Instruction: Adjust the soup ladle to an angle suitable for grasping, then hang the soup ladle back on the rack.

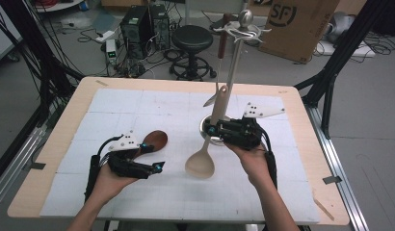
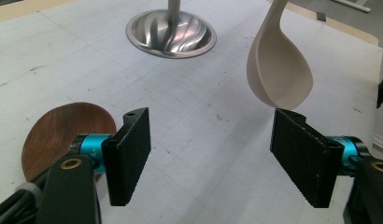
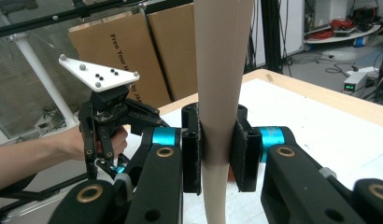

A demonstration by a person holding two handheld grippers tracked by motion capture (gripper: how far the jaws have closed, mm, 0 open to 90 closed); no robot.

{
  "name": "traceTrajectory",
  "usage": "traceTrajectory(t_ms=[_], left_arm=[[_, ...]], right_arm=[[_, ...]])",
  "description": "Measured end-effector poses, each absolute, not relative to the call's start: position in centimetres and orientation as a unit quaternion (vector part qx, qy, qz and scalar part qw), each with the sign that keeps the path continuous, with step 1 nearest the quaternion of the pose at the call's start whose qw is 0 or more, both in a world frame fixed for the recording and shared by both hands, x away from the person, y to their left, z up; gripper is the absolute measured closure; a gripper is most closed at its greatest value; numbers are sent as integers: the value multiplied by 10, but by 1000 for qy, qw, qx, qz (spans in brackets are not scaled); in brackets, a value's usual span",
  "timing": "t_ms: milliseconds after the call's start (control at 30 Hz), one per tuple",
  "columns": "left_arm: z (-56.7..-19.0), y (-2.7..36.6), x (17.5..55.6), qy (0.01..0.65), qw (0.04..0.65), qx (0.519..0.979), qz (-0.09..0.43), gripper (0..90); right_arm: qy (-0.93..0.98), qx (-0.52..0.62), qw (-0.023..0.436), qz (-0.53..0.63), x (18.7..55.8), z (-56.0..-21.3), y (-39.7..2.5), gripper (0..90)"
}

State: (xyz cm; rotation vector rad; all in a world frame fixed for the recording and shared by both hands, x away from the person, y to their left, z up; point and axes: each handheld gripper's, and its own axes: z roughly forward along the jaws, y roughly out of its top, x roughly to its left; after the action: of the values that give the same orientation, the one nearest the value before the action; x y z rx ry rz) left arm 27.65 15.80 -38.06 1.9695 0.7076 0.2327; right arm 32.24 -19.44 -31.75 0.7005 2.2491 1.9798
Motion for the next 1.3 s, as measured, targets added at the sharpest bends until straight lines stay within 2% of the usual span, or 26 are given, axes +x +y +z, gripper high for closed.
traceTrajectory(t_ms=[567, 1300], left_arm=[[-380, 166, 279, 307, 497, 805, 105, 251], [-380, 166, 280, 304, 498, 805, 106, 245]], right_arm=[[738, 220, 59, 635, 334, -291, -196, 767], [745, 216, 95, 624, 353, -250, -196, 767]])
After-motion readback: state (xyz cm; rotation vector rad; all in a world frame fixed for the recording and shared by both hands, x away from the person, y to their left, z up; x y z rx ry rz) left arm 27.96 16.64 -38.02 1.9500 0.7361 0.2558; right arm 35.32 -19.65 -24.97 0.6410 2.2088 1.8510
